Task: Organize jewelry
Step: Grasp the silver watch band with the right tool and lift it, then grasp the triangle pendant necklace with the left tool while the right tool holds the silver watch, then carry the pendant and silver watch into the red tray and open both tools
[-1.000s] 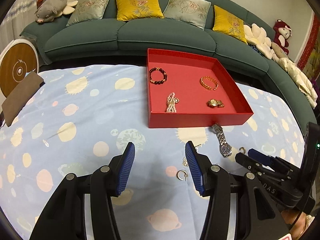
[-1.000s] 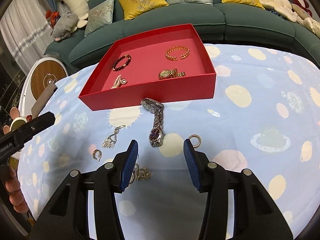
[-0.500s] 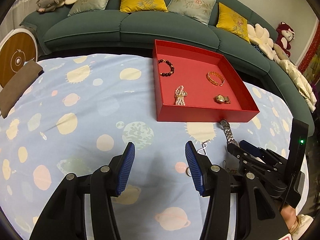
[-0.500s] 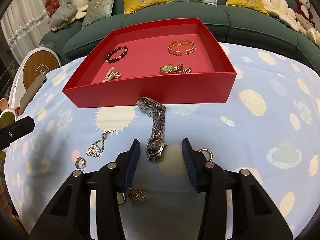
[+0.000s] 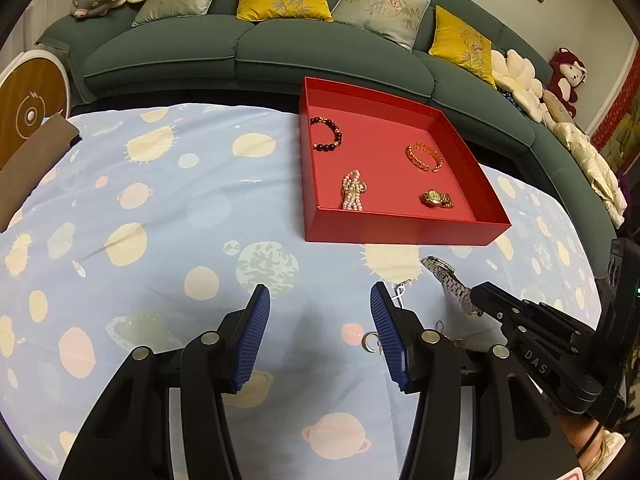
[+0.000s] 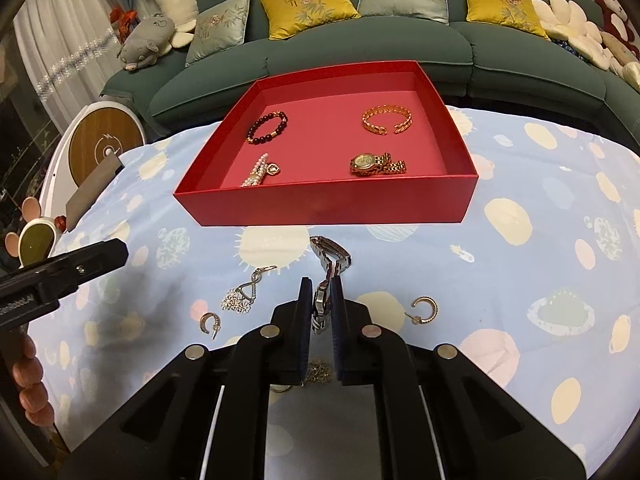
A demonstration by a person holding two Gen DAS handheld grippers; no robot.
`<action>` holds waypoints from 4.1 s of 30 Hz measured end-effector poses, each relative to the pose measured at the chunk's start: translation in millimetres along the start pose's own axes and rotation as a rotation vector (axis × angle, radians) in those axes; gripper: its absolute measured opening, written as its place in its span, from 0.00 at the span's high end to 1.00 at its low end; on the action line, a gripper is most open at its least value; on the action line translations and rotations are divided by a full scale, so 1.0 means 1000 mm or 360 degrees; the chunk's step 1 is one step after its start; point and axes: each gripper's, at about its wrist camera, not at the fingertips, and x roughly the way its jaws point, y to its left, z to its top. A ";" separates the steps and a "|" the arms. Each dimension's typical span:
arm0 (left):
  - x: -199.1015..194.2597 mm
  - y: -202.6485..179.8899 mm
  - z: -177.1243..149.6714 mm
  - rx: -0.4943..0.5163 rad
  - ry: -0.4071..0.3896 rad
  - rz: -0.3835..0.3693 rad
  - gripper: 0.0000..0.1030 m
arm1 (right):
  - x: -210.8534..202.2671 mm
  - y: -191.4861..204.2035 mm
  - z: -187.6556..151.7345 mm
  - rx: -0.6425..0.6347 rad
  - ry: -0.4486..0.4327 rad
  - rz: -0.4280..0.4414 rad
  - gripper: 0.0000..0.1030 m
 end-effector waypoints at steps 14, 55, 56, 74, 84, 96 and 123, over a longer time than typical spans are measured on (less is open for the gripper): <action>0.034 -0.039 -0.008 0.0112 0.0089 -0.0028 0.51 | -0.003 -0.024 -0.030 0.0051 0.0148 -0.0031 0.94; 0.058 -0.095 -0.004 0.0333 0.0015 -0.0054 0.95 | -0.046 -0.037 -0.016 0.0052 0.0040 0.0121 0.92; 0.053 -0.095 -0.002 0.0323 0.0005 -0.0075 0.95 | -0.050 -0.037 -0.014 0.0054 0.0023 0.0124 0.92; -0.002 -0.079 0.065 0.0081 -0.0180 -0.0138 0.95 | -0.091 -0.030 0.060 0.0078 -0.0261 0.0126 0.92; 0.036 -0.081 0.144 0.0150 -0.0187 -0.0039 0.95 | -0.058 -0.012 0.157 0.0029 -0.0357 0.0134 0.92; 0.113 -0.071 0.188 0.0079 -0.0098 0.0025 0.95 | 0.035 -0.025 0.209 0.0160 -0.0279 0.0125 0.92; 0.167 -0.045 0.178 0.0044 0.0022 0.0091 0.95 | 0.120 -0.039 0.178 0.0232 0.0019 0.0174 0.92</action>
